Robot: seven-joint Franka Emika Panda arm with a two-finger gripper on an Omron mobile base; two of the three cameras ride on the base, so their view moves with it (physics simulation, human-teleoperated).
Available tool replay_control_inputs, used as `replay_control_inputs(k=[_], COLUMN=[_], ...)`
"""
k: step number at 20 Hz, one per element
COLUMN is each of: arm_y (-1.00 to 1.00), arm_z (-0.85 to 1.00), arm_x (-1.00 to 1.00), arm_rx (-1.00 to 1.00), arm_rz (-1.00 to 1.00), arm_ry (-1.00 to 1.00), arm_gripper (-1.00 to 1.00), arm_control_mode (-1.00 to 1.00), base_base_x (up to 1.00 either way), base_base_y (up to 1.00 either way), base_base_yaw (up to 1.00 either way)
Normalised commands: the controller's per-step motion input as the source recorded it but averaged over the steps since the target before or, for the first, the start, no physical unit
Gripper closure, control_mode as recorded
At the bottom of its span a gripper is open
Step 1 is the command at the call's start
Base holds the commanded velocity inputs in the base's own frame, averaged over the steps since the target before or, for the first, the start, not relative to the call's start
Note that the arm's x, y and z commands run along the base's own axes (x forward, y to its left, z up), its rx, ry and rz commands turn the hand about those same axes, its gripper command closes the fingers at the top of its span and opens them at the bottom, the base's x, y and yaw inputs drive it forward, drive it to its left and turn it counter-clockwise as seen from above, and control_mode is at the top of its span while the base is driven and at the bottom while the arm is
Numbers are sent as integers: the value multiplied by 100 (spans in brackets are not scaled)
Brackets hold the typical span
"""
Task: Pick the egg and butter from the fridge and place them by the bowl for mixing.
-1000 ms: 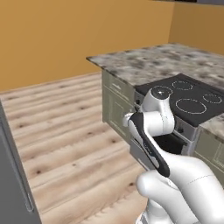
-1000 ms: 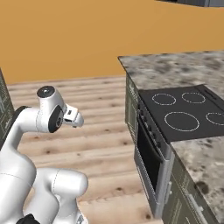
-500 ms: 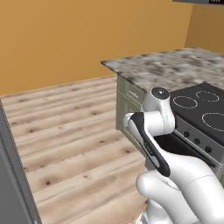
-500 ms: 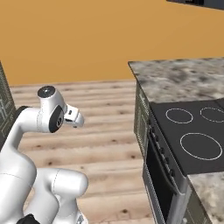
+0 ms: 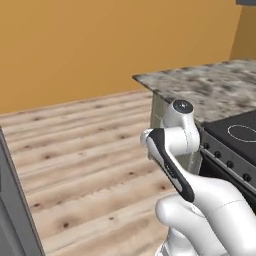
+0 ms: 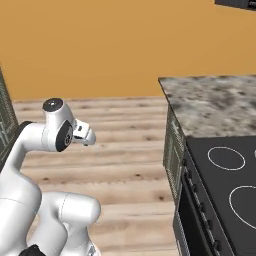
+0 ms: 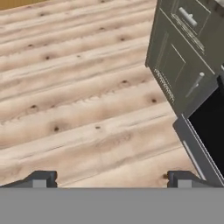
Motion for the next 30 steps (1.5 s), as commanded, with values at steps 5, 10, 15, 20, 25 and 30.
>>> replay_control_inputs(k=[5, 10, 15, 20, 25, 30], arm_y=[0, 0, 0, 0, 0, 0], arm_z=[0, 0, 0, 0, 0, 0], arm_x=[0, 0, 0, 0, 0, 0], arm_rx=[0, 0, 0, 0, 0, 0], arm_rz=[0, 0, 0, 0, 0, 0], arm_ry=[0, 0, 0, 0, 0, 0], arm_gripper=[-100, -100, -100, -100, -100, -100], arm_control_mode=[100, 100, 100, 100, 100, 100], base_base_x=[69, 17, 15, -6, -20, -35], base_base_y=[-6, -3, -13, -15, -19, -23], base_base_yaw=[14, 45, 30, 24, 39, 48])
